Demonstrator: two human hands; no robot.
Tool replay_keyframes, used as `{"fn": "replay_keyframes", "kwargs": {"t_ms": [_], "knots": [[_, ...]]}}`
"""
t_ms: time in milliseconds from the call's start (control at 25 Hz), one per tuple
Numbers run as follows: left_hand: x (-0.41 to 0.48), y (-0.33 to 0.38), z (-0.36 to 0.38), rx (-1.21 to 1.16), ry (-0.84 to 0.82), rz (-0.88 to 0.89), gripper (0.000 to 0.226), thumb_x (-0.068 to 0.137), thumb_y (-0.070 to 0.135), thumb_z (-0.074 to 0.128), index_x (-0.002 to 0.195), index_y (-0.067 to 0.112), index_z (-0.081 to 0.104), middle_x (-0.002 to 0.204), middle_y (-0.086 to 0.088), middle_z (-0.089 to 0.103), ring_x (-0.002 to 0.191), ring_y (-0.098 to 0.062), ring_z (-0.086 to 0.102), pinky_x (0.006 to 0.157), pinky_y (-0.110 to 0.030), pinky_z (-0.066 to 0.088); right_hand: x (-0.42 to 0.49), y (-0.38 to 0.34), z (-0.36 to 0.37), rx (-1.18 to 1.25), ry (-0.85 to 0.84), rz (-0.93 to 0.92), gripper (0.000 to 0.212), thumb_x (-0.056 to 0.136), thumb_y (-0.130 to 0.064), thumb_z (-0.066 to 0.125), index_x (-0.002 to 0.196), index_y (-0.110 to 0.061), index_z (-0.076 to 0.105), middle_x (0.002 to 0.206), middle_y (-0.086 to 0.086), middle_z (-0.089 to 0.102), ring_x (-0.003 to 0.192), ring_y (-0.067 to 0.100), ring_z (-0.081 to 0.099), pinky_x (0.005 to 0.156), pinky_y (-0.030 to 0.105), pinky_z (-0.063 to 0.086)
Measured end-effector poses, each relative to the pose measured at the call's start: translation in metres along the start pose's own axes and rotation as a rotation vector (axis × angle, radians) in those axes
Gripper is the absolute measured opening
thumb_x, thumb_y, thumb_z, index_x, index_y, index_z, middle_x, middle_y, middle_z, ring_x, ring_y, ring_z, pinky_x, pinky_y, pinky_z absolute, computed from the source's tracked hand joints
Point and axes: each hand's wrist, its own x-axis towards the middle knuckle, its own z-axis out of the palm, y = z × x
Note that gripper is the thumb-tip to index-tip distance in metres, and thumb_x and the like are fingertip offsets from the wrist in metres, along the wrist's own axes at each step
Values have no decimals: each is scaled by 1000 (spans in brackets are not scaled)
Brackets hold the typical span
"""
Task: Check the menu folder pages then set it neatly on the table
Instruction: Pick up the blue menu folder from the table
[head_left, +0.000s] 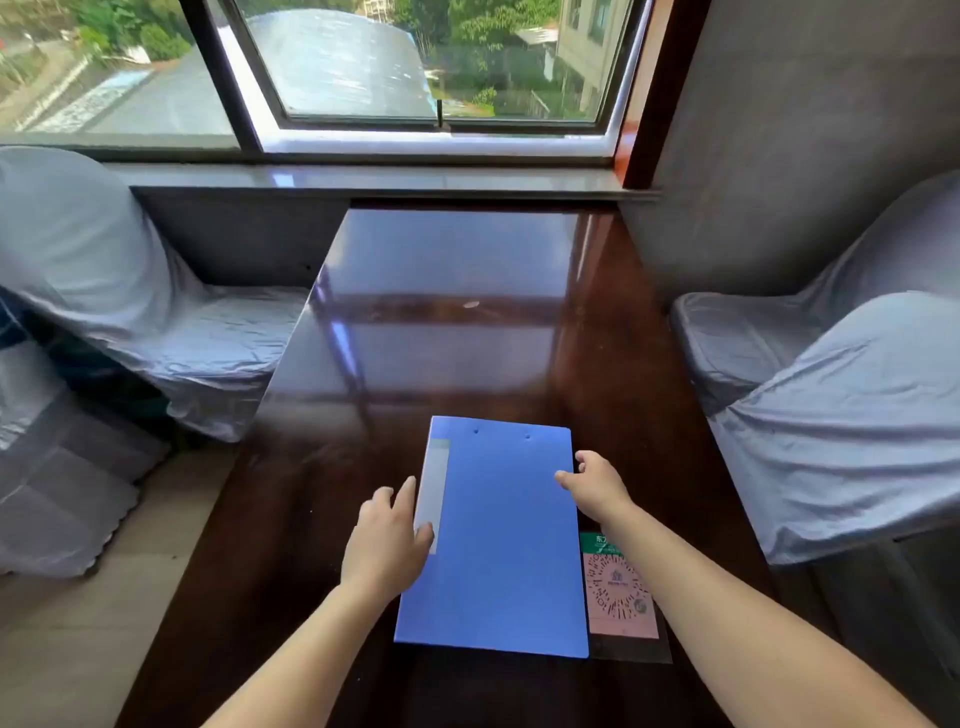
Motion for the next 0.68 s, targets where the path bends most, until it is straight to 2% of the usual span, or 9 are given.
{"fn": "replay_keyframes", "kwargs": {"t_ms": [80,160,280,400,480,520,600,680], "knots": [[3,-2,10,-157,-70,-162,69,95,36,52,154,14,25,142,-18,47,127,-33,47,97,-42,46,0,2,4,14,17,65,42,93,-17,59,129,1,49,133,17,58,113,35,60,85,40,49],[4,-2,22,-240,-143,-285,62,93,33,54,147,8,36,137,-21,50,123,-36,51,95,-42,46,1,8,10,11,35,116,43,93,-19,59,129,1,48,134,18,56,112,35,59,85,40,49],[8,-2,30,-273,-148,-329,37,89,29,55,116,4,55,120,-19,55,104,-37,58,81,-40,48,4,12,15,12,71,148,42,93,-19,58,129,0,49,135,17,55,107,35,59,84,41,49],[13,0,29,-390,-130,-379,25,89,25,57,96,1,59,106,-12,63,89,-34,62,66,-35,41,7,12,18,55,86,156,38,93,-17,57,126,-1,51,128,16,60,93,30,60,85,44,53],[16,3,29,-504,-136,-446,21,88,20,56,74,4,53,81,-10,60,70,-31,56,60,-34,34,10,14,18,111,91,167,37,93,-16,57,126,1,51,127,18,61,102,33,63,89,47,53],[18,3,28,-578,-148,-487,23,88,19,56,70,5,51,76,-10,57,68,-31,55,61,-34,34,12,15,18,151,89,178,38,94,-15,58,126,3,51,127,19,60,102,30,62,92,48,52],[21,3,26,-766,-172,-577,23,92,21,57,78,3,59,85,-13,66,83,-37,66,68,-35,42,15,17,17,218,84,193,42,94,-13,58,128,9,47,130,23,57,100,26,58,96,52,49],[22,1,26,-896,-177,-623,25,95,24,58,93,0,66,102,-19,72,98,-40,68,84,-43,53,19,18,17,257,74,189,47,94,-10,59,130,14,42,135,31,52,111,38,58,100,57,46]]}}
